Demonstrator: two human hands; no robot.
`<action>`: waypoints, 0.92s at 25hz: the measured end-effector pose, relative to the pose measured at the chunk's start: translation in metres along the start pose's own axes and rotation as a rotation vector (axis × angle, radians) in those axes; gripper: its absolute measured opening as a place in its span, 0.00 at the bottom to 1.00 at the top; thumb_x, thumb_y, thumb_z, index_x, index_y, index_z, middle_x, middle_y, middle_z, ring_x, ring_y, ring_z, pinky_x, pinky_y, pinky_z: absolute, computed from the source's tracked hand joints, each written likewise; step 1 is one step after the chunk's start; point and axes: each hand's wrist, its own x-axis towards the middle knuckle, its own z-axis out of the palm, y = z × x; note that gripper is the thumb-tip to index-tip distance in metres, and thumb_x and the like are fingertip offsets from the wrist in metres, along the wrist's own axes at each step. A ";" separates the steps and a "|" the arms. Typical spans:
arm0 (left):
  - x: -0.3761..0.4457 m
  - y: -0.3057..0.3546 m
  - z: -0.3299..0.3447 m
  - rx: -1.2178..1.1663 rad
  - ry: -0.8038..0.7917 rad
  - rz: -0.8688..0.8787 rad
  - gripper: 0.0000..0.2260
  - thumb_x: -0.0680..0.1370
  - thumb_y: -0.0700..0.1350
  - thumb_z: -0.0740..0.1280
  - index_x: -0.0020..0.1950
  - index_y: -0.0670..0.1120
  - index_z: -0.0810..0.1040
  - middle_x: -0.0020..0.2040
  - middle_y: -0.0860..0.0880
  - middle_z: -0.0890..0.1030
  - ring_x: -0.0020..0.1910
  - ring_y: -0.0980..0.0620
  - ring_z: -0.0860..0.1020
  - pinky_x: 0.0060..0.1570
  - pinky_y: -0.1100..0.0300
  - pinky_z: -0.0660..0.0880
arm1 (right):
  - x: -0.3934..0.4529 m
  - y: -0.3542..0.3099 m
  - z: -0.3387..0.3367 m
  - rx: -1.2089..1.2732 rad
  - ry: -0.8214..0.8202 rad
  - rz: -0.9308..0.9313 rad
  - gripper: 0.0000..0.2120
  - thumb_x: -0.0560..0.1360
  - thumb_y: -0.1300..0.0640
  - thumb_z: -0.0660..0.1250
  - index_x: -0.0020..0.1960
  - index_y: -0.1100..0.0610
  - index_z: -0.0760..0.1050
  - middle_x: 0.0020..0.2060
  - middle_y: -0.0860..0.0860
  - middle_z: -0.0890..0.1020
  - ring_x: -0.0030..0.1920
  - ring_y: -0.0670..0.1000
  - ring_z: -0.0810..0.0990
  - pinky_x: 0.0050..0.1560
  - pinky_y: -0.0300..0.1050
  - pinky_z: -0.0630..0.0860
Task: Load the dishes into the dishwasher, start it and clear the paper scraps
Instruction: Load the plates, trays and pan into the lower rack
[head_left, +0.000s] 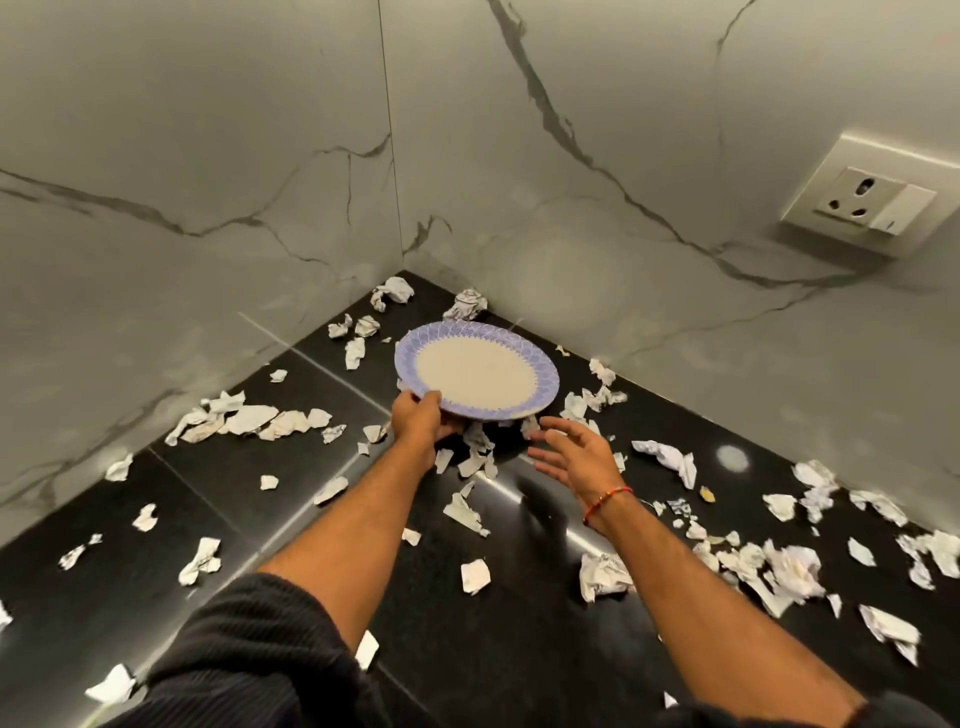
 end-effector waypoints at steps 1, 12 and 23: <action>-0.011 0.009 0.000 -0.053 -0.014 0.002 0.13 0.81 0.37 0.63 0.65 0.41 0.74 0.56 0.42 0.81 0.51 0.41 0.82 0.46 0.41 0.83 | -0.001 0.001 -0.002 0.008 0.002 -0.001 0.12 0.79 0.60 0.67 0.62 0.57 0.77 0.54 0.56 0.85 0.53 0.57 0.84 0.57 0.54 0.81; -0.146 0.001 -0.054 -0.010 -0.046 0.031 0.06 0.76 0.40 0.65 0.50 0.39 0.80 0.43 0.42 0.82 0.36 0.44 0.81 0.27 0.55 0.79 | -0.050 0.001 -0.064 0.330 0.232 -0.030 0.16 0.77 0.63 0.67 0.64 0.62 0.75 0.55 0.58 0.83 0.50 0.57 0.83 0.48 0.49 0.81; -0.260 -0.092 -0.051 0.268 -0.218 0.125 0.15 0.82 0.37 0.64 0.66 0.49 0.77 0.53 0.47 0.85 0.45 0.49 0.83 0.45 0.51 0.81 | -0.204 0.071 -0.161 0.309 0.427 -0.105 0.18 0.75 0.72 0.67 0.62 0.59 0.72 0.42 0.53 0.83 0.35 0.48 0.83 0.37 0.45 0.81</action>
